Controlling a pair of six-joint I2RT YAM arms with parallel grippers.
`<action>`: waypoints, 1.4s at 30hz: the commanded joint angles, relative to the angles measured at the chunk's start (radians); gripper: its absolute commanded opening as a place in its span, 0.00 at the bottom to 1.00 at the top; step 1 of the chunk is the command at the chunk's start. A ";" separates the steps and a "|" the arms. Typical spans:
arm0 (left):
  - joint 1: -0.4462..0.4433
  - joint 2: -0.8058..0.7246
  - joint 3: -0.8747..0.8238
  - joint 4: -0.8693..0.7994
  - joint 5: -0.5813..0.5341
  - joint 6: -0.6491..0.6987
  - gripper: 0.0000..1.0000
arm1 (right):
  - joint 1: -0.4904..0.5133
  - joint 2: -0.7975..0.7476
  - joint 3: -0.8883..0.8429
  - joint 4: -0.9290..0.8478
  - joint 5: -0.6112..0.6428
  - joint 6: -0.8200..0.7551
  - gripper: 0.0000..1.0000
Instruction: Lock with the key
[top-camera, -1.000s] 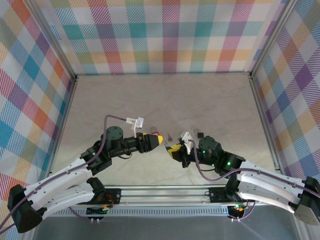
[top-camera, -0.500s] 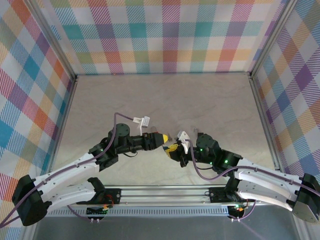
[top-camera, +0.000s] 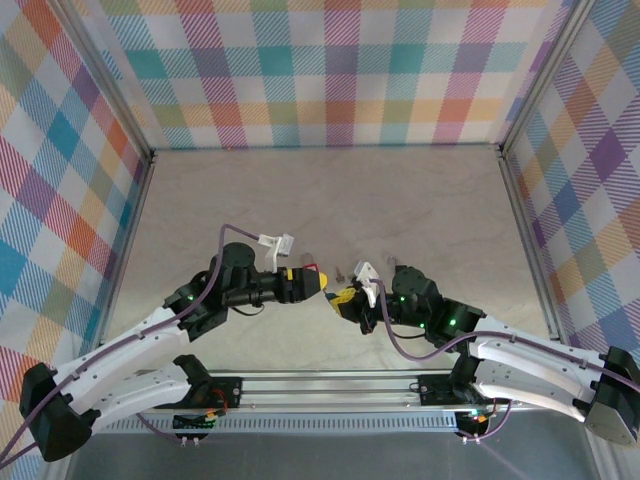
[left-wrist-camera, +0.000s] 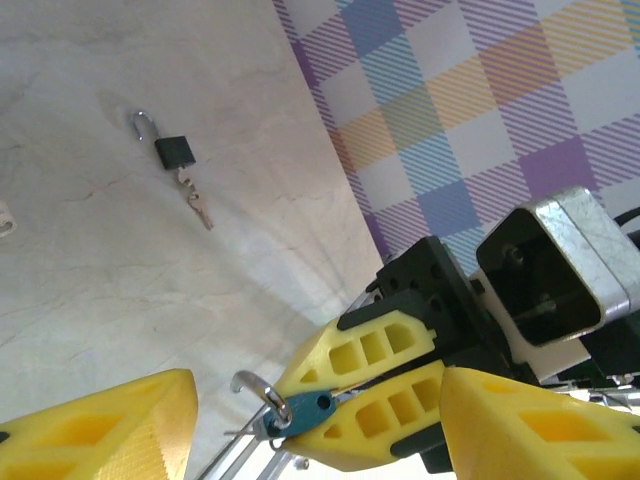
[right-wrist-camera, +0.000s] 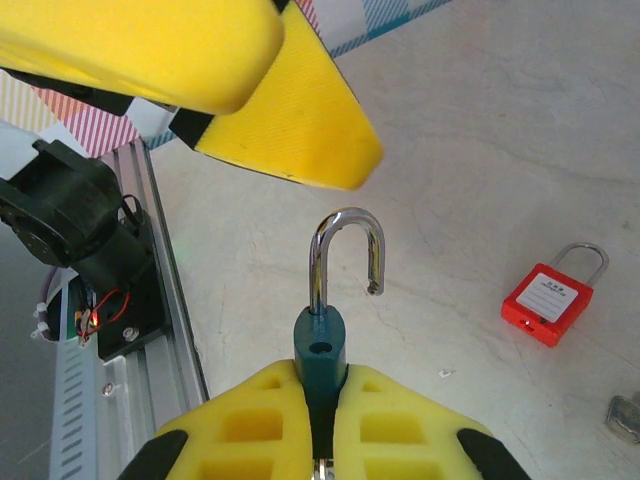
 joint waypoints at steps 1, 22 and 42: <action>0.009 0.038 0.030 -0.073 0.029 0.032 0.62 | -0.006 0.004 0.044 0.017 -0.033 -0.019 0.00; 0.012 0.120 0.162 -0.260 0.079 0.103 0.37 | -0.005 0.038 0.055 0.003 -0.063 -0.019 0.00; 0.014 0.124 0.212 -0.323 0.033 0.140 0.30 | -0.005 0.055 0.065 -0.005 -0.104 -0.022 0.00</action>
